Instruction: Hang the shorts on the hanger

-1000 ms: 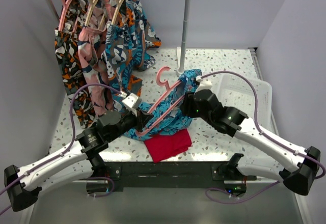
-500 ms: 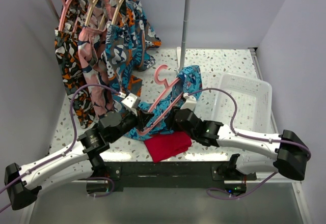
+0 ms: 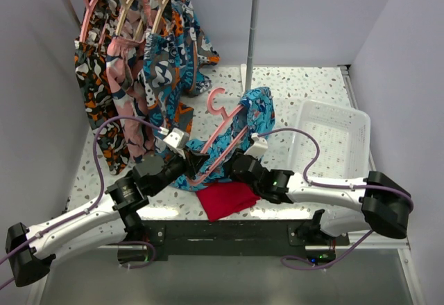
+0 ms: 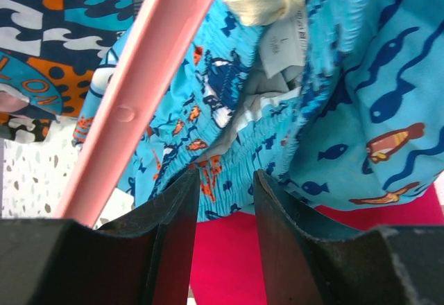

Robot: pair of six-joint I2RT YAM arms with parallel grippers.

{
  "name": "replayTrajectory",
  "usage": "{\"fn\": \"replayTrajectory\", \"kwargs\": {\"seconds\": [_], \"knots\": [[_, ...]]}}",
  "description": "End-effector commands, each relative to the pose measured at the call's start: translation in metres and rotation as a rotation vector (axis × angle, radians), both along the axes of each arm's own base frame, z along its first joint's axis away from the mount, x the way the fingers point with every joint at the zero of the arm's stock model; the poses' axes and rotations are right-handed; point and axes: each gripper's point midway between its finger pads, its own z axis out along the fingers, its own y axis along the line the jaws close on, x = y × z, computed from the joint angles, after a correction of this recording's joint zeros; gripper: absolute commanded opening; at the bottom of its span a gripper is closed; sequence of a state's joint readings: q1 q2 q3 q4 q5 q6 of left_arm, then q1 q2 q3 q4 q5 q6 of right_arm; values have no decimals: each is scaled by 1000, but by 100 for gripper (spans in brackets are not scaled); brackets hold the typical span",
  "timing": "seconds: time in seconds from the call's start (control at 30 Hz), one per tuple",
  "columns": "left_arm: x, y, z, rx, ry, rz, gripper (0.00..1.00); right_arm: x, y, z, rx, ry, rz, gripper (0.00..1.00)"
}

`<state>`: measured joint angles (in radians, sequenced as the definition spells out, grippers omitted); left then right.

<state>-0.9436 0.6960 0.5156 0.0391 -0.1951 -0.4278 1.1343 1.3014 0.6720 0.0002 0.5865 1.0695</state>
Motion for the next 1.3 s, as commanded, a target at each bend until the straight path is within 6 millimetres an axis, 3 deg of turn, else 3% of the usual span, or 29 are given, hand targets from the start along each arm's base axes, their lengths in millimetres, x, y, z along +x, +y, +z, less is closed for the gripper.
{"fn": "replayTrajectory", "kwargs": {"seconds": [0.0, 0.47, 1.27], "knots": [[5, 0, 42, -135, -85, 28, 0, 1, -1, 17, 56, -47, -46, 41], [4, -1, 40, -133, -79, 22, 0, -9, -20, 16, 39, -53, -80, 38], [4, -2, 46, -147, -84, 19, 0, 6, -6, 12, 24, -63, -116, 36]]}}
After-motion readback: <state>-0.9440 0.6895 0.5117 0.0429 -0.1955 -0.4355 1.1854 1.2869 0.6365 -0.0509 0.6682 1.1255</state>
